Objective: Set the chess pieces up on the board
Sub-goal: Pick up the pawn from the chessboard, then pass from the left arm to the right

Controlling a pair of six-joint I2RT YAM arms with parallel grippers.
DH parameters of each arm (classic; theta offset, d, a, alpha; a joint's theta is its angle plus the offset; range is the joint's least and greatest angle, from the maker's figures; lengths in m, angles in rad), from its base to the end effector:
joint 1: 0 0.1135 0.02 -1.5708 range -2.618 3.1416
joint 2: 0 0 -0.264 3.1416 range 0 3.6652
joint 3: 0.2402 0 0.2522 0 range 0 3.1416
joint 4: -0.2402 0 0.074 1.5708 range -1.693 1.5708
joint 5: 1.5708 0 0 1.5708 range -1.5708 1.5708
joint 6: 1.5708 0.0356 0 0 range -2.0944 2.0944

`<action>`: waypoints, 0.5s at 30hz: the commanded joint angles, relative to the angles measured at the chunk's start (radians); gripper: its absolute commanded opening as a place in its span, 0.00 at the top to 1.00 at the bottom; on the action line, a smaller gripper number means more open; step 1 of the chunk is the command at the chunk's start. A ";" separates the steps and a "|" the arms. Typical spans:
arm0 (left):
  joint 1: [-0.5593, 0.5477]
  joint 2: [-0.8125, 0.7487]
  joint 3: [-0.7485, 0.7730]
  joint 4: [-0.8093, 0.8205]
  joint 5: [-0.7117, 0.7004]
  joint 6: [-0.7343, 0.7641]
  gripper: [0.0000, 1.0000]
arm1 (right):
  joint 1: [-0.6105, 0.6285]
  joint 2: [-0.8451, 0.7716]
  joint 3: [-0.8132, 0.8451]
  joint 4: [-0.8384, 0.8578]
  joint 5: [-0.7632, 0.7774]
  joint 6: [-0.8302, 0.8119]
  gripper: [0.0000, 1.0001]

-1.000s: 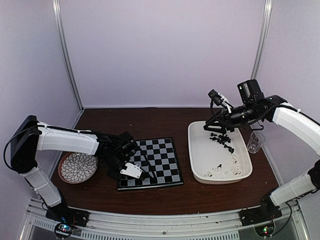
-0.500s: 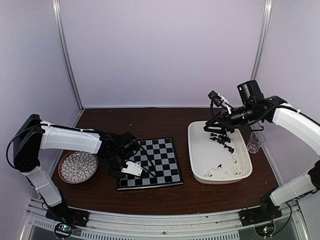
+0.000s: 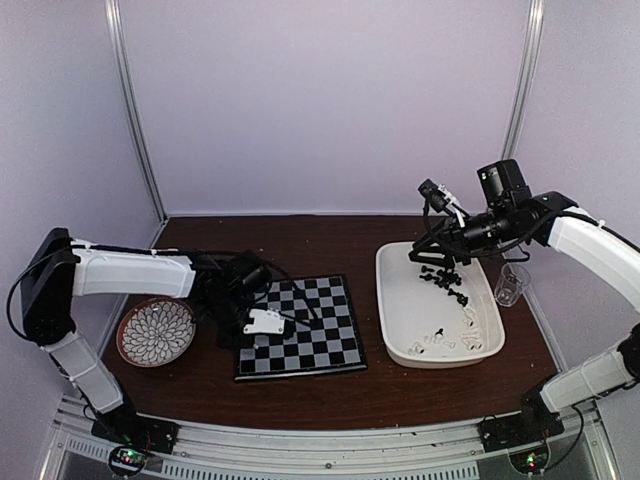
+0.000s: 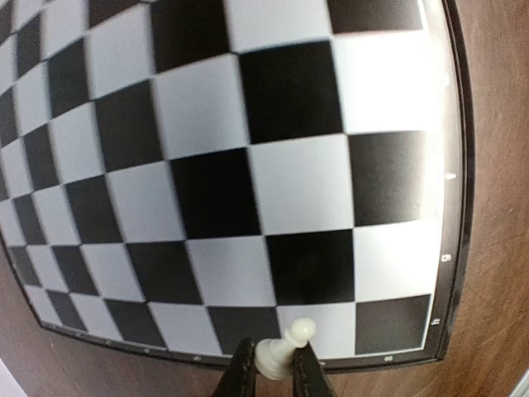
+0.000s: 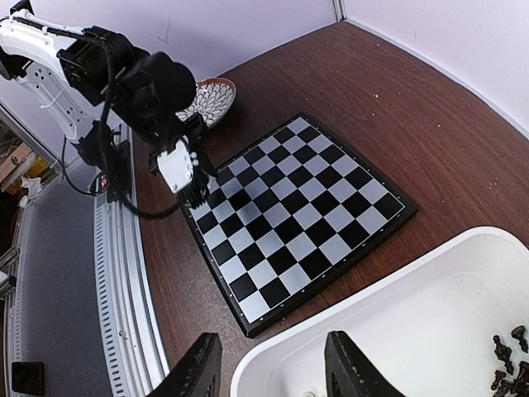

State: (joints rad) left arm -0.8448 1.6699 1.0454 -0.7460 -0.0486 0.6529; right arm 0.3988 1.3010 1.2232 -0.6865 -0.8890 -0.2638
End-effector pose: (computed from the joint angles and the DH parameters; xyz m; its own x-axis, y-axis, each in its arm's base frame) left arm 0.2016 -0.2245 0.1743 -0.0669 0.9894 -0.1291 0.9835 0.0872 0.1587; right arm 0.2364 0.1296 0.3420 -0.4172 -0.3541 -0.8370 -0.9012 0.2805 0.3305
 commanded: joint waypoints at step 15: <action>0.089 -0.240 -0.352 1.246 0.535 -1.089 0.97 | 0.275 0.214 0.203 -0.188 0.151 -0.172 0.58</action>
State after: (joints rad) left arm -0.7601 1.3739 0.7406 0.0032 0.3477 -0.1009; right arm 0.5865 1.4563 1.3651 -0.7956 -0.8097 -0.3618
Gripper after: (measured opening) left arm 0.129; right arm 0.423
